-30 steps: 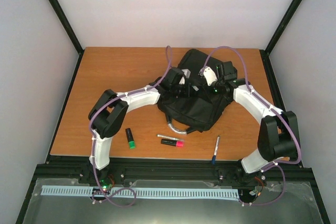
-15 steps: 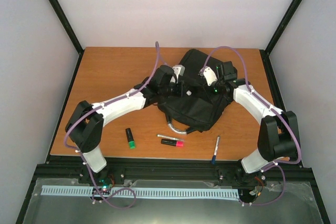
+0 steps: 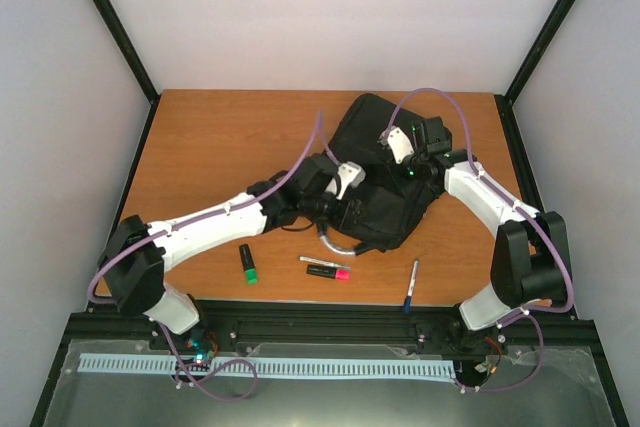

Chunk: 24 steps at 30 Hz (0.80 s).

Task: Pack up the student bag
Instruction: Place the stationery in the student bag.

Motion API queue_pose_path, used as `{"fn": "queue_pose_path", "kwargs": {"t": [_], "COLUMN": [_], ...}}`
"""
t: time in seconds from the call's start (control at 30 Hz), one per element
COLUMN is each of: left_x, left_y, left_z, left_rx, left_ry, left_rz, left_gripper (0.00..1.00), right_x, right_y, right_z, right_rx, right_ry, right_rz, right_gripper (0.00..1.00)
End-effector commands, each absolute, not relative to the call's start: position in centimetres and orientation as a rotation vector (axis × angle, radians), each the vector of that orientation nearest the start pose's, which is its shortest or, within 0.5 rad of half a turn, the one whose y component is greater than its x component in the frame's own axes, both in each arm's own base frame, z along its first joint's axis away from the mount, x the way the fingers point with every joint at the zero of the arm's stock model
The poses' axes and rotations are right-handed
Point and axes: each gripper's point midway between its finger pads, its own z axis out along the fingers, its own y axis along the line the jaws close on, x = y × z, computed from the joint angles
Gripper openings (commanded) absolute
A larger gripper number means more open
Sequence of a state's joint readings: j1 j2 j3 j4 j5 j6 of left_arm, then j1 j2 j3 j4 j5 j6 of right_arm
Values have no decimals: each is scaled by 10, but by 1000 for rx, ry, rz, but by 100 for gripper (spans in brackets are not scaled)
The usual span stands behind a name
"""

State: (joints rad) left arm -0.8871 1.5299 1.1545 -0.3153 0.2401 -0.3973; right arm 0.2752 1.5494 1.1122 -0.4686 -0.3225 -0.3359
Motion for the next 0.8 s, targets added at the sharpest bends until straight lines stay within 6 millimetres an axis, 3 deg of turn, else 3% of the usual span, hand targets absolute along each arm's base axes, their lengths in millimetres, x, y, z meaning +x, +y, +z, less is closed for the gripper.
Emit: {"fn": "queue_pose_path", "kwargs": {"t": [0.0, 0.13, 0.23, 0.53, 0.77], "left_x": [217, 182, 168, 132, 124], "left_y": [-382, -417, -441, -488, -508], "left_z": [172, 172, 166, 104, 64], "left_rx": [850, 953, 998, 1243, 1319], "left_ry": [2337, 2236, 2192, 2107, 2067], "left_rz": [-885, -935, -924, -591, -386], "left_gripper": [57, 63, 63, 63, 66], "right_x": [379, 379, 379, 380, 380], "right_y": [173, 173, 173, 171, 171], "right_z": [149, 148, 146, 147, 147], "right_rx": [-885, -885, -884, -883, -883], "right_ry": [2245, 2250, 2253, 2253, 2254], "right_rz": [425, 424, 422, 411, 413], "right_gripper": [3, 3, 3, 3, 3]}}
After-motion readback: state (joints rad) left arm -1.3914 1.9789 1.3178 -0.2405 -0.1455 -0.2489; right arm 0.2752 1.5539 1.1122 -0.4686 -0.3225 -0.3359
